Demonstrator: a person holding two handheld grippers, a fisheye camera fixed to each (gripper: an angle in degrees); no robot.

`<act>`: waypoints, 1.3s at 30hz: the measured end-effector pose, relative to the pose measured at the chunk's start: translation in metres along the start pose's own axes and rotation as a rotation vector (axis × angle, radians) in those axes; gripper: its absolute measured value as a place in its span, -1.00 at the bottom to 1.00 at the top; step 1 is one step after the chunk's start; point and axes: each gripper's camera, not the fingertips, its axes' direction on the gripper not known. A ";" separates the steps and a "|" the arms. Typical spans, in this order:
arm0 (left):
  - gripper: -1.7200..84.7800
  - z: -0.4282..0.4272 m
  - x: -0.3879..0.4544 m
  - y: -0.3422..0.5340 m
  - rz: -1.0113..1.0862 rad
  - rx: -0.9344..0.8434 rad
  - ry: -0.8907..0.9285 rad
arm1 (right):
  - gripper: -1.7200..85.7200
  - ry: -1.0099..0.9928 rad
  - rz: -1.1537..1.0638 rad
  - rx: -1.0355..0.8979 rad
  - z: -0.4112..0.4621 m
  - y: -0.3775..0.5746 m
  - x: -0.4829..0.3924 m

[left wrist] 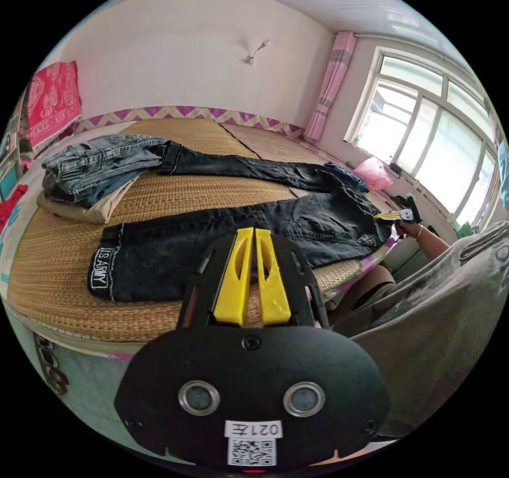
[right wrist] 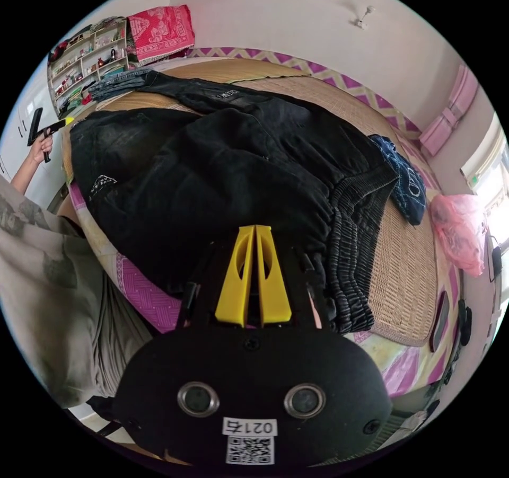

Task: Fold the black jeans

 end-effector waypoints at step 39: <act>-0.70 -0.039 -0.099 0.158 -0.845 0.196 0.271 | -0.70 -0.711 1.290 0.475 0.038 0.242 0.055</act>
